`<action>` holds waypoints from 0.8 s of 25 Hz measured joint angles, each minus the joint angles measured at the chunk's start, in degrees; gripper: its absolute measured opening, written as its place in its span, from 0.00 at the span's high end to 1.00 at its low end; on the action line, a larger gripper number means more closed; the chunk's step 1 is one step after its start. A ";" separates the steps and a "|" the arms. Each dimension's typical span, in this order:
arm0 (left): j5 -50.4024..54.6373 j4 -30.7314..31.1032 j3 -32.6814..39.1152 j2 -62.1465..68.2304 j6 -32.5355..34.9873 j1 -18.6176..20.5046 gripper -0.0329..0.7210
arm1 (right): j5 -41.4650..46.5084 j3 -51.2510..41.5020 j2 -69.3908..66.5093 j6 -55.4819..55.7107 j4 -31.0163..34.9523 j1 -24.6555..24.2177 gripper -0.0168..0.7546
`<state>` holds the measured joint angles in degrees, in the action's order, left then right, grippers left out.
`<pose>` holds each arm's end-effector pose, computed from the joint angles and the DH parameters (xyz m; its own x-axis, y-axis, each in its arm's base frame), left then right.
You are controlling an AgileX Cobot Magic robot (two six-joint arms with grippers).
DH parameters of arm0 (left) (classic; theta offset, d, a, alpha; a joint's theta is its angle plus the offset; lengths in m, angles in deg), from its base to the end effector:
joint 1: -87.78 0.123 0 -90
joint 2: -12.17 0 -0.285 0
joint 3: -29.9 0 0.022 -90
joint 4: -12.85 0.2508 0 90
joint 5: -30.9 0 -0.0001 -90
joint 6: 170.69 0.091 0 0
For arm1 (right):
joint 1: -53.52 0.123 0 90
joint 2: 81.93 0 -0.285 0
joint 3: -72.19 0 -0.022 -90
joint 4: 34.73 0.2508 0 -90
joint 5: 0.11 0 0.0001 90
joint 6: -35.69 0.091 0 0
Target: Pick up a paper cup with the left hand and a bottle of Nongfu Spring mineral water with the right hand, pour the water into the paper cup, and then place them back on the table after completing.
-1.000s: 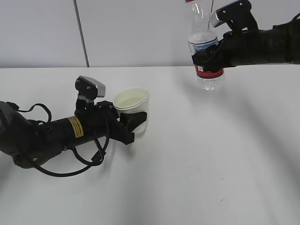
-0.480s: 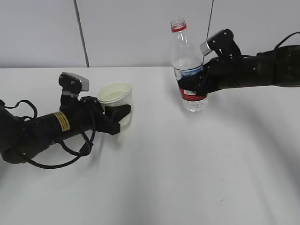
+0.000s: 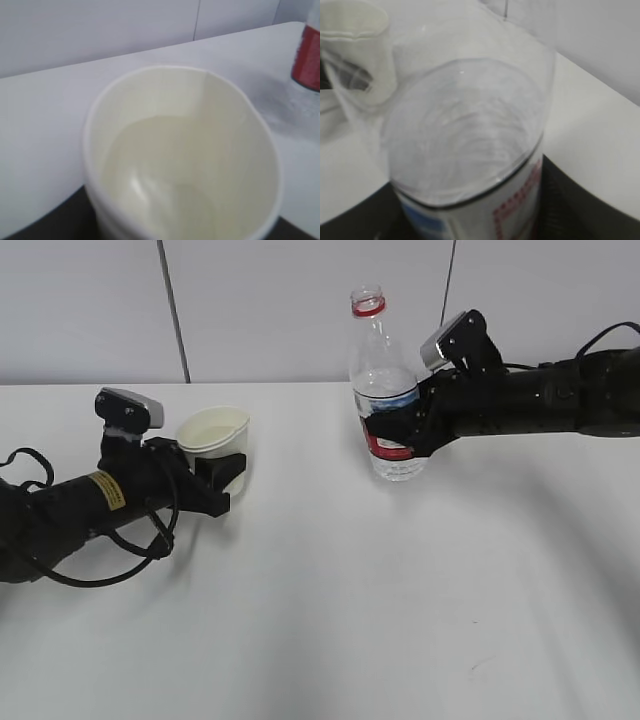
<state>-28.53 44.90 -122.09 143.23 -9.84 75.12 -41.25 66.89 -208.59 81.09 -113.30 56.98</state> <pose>0.3576 -0.1229 0.0919 -0.2513 0.0328 -0.9674 0.6213 0.7718 -0.1353 0.4260 0.0845 0.1632 -0.1701 -0.3882 -0.9058 -0.7762 0.6190 -0.1195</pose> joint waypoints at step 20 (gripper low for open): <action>-0.53 -13.30 0.05 3.11 6.18 1.44 0.47 | -2.76 0.00 -0.04 -1.45 2.34 0.00 0.45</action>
<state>-29.06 31.60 -122.04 146.34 -3.65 76.56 -44.00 66.89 -208.63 79.64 -110.96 56.98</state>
